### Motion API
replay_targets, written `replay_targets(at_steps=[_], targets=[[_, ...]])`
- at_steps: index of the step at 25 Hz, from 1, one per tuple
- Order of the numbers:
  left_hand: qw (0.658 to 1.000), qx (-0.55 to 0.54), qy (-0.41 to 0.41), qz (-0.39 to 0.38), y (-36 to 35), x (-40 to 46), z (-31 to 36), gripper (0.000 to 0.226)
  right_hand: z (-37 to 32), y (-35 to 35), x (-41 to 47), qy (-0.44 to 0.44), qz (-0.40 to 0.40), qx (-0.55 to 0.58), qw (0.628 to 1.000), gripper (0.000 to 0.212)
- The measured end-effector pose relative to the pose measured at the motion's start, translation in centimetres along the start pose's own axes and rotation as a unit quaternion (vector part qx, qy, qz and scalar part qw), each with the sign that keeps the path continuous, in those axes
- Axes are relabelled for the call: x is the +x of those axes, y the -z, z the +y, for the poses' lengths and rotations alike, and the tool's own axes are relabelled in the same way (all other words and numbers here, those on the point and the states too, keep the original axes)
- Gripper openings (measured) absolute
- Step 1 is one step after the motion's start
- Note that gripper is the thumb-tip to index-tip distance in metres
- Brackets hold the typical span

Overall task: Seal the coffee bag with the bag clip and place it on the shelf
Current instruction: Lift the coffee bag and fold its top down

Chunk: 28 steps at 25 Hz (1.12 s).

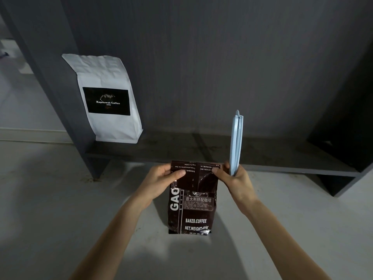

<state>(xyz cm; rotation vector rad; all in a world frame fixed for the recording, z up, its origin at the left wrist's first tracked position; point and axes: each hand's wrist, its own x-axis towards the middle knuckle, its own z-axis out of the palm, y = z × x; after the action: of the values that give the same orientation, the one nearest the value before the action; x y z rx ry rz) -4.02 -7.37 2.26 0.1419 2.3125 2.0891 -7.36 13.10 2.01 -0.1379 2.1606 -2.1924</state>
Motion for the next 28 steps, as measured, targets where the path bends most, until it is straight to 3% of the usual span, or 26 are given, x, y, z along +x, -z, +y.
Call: replay_targets(at_steps=[4, 8, 11, 13, 18, 22, 28], targets=[[1.0, -0.012, -0.012, 0.015, -0.1, -0.2, -0.1, 0.014, -0.1, 0.1, -0.2, 0.013, -0.001, -0.036, 0.999, 0.038], [0.999, -0.014, -0.001, 0.029, -0.3, -0.4, -0.1, 0.014, -0.8, 0.4, -0.9, 0.037, -0.022, -0.103, 0.994, 0.017], [0.999, -0.007, 0.007, 0.043, -0.6, -0.7, -0.1, 0.015, -1.3, 1.2, -1.1, 0.065, -0.012, -0.124, 0.99, 0.029], [0.999, -0.005, 0.013, 0.042, -0.7, -1.0, 0.0, 0.016, -1.5, 1.7, -1.3, 0.086, 0.0, -0.196, 0.977, 0.036], [0.999, -0.002, 0.008, 0.04, -0.8, -1.3, 0.2, 0.012, -1.0, 2.6, -1.8, 0.144, 0.002, -0.301, 0.943, 0.032], [0.999, -0.004, 0.005, 0.043, -0.9, -1.4, 0.2, 0.012, -0.4, 2.9, -1.7, 0.196, -0.001, -0.317, 0.928, 0.018], [0.999, -0.005, 0.004, 0.045, -0.9, -1.3, -0.1, 0.012, -0.1, 2.9, -2.2, 0.256, -0.056, -0.322, 0.91, 0.033]])
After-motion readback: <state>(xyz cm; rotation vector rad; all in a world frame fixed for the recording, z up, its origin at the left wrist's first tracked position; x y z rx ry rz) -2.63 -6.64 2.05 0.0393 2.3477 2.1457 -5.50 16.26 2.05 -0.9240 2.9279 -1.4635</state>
